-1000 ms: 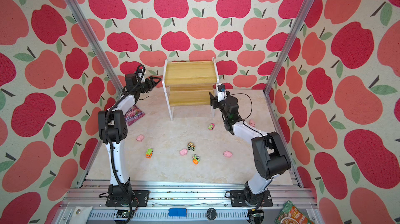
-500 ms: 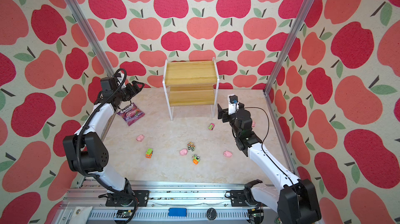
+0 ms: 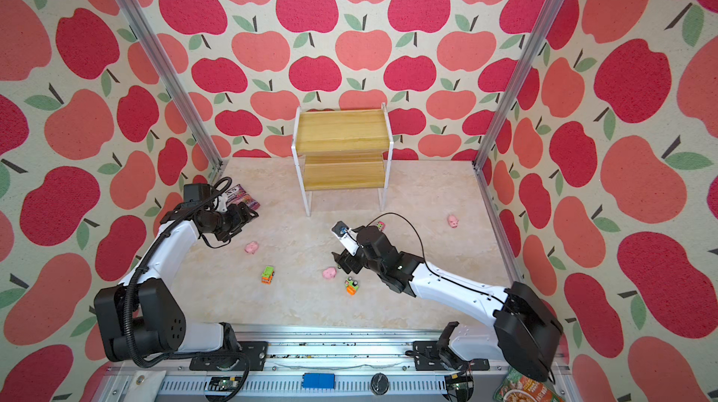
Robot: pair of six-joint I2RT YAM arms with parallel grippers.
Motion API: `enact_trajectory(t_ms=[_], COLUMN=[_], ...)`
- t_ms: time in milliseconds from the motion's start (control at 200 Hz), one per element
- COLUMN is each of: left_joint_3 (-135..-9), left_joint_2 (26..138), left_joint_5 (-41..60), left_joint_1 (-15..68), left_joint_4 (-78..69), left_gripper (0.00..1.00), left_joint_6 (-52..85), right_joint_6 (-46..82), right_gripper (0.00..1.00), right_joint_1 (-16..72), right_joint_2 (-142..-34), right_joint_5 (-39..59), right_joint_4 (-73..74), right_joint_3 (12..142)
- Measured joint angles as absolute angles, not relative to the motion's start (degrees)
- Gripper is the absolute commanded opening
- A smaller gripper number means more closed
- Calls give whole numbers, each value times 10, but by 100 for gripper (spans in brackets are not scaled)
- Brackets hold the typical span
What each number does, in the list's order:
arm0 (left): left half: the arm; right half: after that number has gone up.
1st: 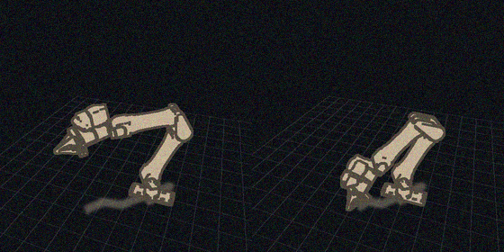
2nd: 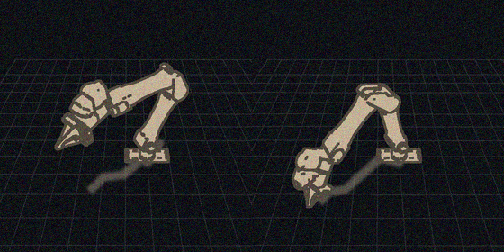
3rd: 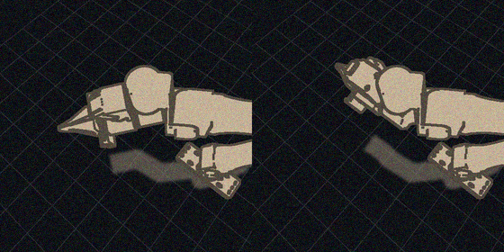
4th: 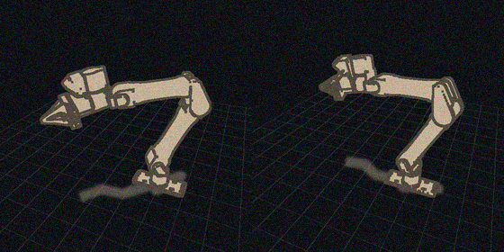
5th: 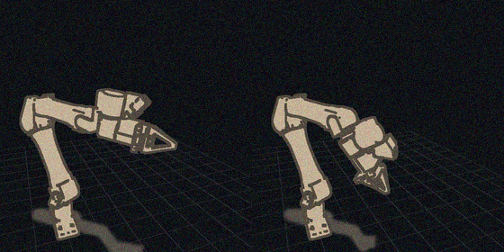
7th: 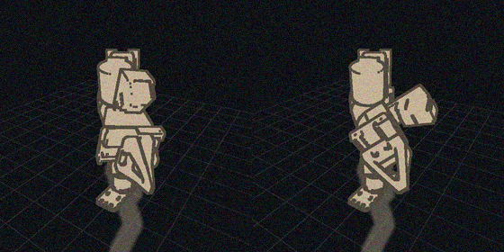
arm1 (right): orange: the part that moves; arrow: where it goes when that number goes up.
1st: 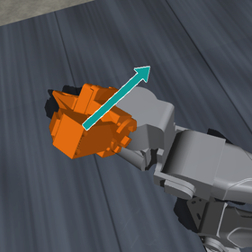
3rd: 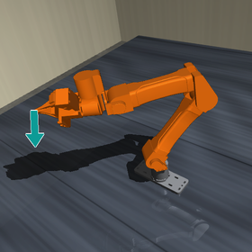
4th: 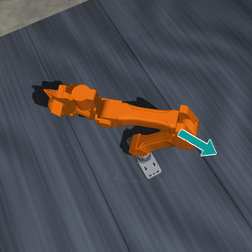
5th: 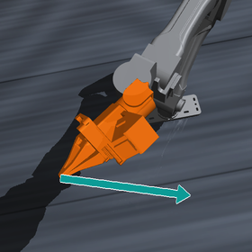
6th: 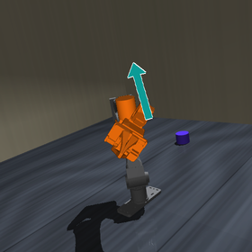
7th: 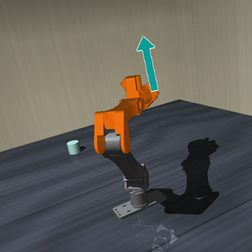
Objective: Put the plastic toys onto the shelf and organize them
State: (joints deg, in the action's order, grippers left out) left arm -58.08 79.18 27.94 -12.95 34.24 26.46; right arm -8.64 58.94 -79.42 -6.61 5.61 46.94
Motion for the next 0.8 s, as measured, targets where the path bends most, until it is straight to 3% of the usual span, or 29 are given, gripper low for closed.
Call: enact_trajectory(t_ms=[170,365,565,800], left_joint_3=[-521,-506,-489,-475], left_joint_2=[787,805,806,806], left_joint_5=[310,327,322,304], left_joint_1=[-203,-238,-289,-291], left_joint_4=[313,272,253,233], left_gripper=[80,83,83,83], left_joint_6=[322,373,411,427], right_joint_6=[-177,-241,-257,-257], right_gripper=[81,79,77,75], right_joint_1=[646,664,669,679], right_joint_2=[-1020,-1204,-1320,-1408], right_joint_5=[-37,-11,3,10], right_joint_4=[47,41,39,45], right_joint_3=[702,907,1006,1107])
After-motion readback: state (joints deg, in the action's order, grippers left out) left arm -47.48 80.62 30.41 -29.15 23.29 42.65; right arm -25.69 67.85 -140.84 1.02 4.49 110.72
